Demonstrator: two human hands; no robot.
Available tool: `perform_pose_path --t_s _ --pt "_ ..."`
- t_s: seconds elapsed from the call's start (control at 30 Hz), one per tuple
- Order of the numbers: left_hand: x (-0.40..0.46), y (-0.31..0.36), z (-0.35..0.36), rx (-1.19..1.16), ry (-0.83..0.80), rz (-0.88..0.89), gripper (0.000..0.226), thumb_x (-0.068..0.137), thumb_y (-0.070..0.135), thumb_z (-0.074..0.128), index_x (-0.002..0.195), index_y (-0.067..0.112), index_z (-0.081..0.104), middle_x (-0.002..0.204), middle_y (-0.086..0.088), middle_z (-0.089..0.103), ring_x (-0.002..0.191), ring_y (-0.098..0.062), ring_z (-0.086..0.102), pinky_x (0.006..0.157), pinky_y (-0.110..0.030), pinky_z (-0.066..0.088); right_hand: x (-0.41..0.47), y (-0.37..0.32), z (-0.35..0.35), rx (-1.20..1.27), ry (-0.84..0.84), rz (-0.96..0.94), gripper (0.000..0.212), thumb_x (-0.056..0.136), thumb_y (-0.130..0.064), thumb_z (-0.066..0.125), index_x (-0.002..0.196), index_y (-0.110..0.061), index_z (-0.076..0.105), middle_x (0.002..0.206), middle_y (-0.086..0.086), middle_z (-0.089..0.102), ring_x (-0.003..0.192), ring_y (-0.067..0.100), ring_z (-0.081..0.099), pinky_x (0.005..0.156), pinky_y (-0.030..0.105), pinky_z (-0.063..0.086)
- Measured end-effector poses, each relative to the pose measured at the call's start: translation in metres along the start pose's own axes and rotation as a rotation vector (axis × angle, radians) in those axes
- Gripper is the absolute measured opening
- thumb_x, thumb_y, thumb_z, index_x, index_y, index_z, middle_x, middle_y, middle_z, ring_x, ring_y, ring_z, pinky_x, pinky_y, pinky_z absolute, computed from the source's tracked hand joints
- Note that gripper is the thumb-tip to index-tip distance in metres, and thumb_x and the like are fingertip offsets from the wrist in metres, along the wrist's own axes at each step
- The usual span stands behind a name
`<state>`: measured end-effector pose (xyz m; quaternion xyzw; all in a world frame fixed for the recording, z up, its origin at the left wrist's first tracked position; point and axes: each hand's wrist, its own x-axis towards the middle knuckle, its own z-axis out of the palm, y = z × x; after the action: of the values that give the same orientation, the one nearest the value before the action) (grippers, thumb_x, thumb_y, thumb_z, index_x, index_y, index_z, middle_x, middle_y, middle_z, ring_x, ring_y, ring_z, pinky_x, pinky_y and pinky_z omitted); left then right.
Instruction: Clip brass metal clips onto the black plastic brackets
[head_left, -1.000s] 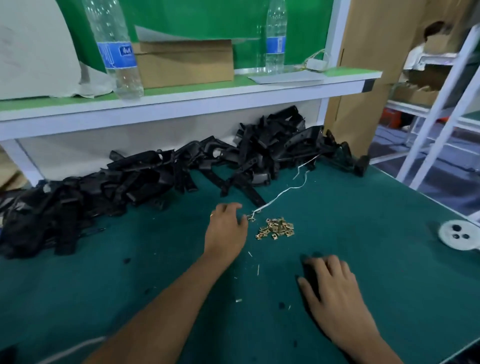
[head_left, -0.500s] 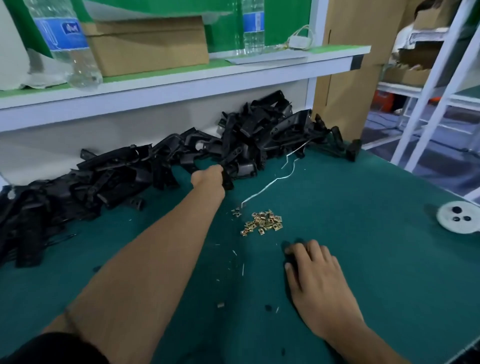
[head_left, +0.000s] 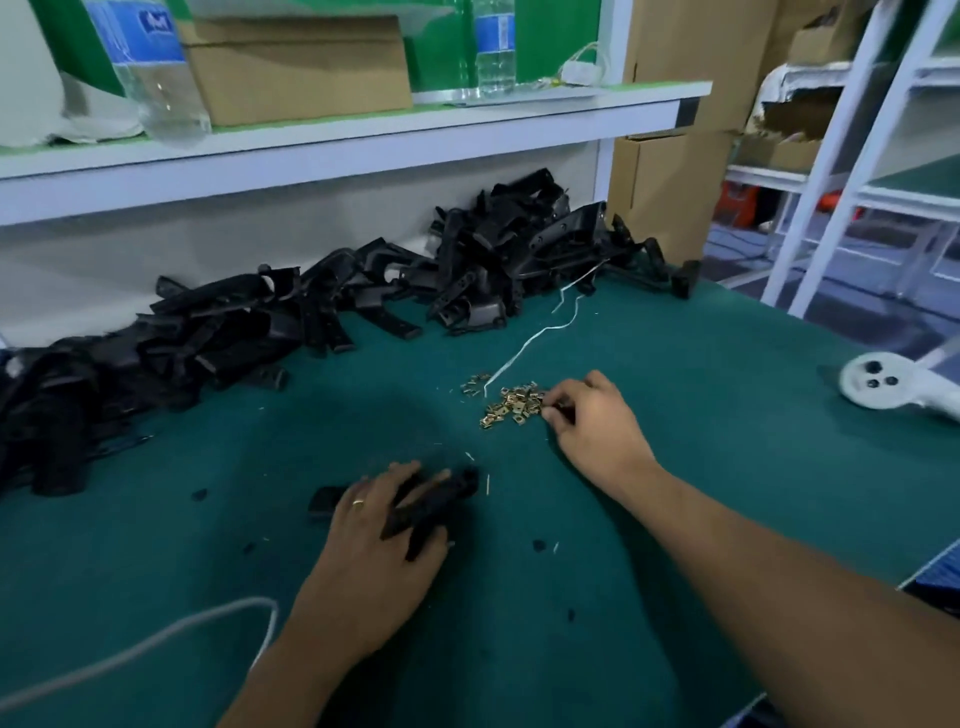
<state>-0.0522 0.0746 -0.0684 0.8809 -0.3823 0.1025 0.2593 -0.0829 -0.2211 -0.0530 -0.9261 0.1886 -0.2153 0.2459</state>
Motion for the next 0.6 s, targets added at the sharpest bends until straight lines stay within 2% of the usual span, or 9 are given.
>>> perform_pose_path --t_s 0.07,0.13,0.2,0.27,0.37,0.47,0.57,0.6 --pt "-0.003 0.005 0.006 0.123 -0.002 0.153 0.053 0.099 0.043 0.049 0.145 0.017 0.057 0.146 0.002 0.053 0.134 -0.023 0.052 0.117 -0.042 0.029 -0.001 0.003 0.001 0.011 -0.016 -0.012 0.007 0.1 -0.028 0.067 0.104 -0.023 0.069 0.102 -0.006 0.046 0.105 0.02 0.056 0.099 0.037 0.051" --pt "-0.002 0.008 0.002 0.155 -0.009 0.155 0.056 0.103 0.048 0.036 0.155 0.028 0.043 0.146 0.009 0.05 0.133 -0.018 0.051 0.112 -0.04 0.033 -0.003 0.004 0.0 0.018 -0.017 -0.04 0.002 0.098 -0.023 0.069 0.099 -0.024 0.068 0.106 -0.004 0.044 0.11 0.02 0.051 0.103 0.035 0.048" --pt "0.0 0.008 -0.003 0.235 -0.017 0.12 0.056 0.103 0.046 0.029 0.159 0.04 0.026 0.135 0.011 0.049 0.123 -0.019 0.05 0.099 -0.04 0.041 -0.007 0.003 -0.002 0.036 -0.034 -0.069 0.009 0.094 -0.017 0.068 0.093 -0.025 0.065 0.106 -0.003 0.045 0.11 0.021 0.049 0.103 0.035 0.047" --pt "0.002 0.011 -0.007 0.307 -0.045 0.098 0.059 0.102 0.045 0.021 0.161 0.043 0.011 0.127 0.007 0.047 0.115 -0.022 0.047 0.093 -0.039 0.042 -0.01 -0.001 -0.004 0.004 -0.055 -0.094 0.01 0.091 -0.018 0.067 0.092 -0.026 0.062 0.102 -0.004 0.049 0.103 0.021 0.053 0.094 0.036 0.048" --pt "0.003 0.015 -0.008 0.315 -0.033 0.021 0.066 0.105 0.045 0.027 0.16 0.045 -0.011 0.118 0.003 0.047 0.108 -0.022 0.044 0.096 -0.038 0.04 -0.012 -0.007 -0.002 -0.076 -0.047 -0.108 0.011 0.09 -0.021 0.067 0.093 -0.023 0.057 0.096 -0.006 0.05 0.094 0.02 0.053 0.078 0.034 0.043" --pt "0.004 0.016 -0.012 0.298 -0.009 -0.067 0.068 0.107 0.044 0.034 0.16 0.046 -0.009 0.113 0.001 0.047 0.103 -0.021 0.046 0.096 -0.037 0.042 -0.017 -0.009 0.001 -0.093 -0.04 -0.12 0.015 0.094 -0.016 0.062 0.105 -0.02 0.053 0.1 -0.003 0.05 0.093 0.021 0.053 0.077 0.032 0.041" --pt "0.003 0.02 -0.016 0.153 0.018 -0.134 0.067 0.106 0.043 0.044 0.158 0.052 0.002 0.11 0.004 0.039 0.09 -0.018 0.048 0.083 -0.034 0.048 -0.027 -0.008 0.003 -0.058 -0.082 -0.207 0.03 0.103 -0.009 0.049 0.132 -0.018 0.049 0.108 -0.004 0.046 0.094 0.019 0.051 0.082 0.03 0.041" --pt "0.003 0.021 -0.017 0.135 0.02 -0.144 0.067 0.105 0.044 0.044 0.157 0.053 0.003 0.11 0.005 0.037 0.088 -0.017 0.048 0.08 -0.033 0.049 -0.03 -0.009 0.001 -0.005 -0.095 -0.213 0.031 0.106 -0.01 0.046 0.135 -0.02 0.051 0.105 -0.005 0.043 0.091 0.017 0.05 0.083 0.029 0.043"
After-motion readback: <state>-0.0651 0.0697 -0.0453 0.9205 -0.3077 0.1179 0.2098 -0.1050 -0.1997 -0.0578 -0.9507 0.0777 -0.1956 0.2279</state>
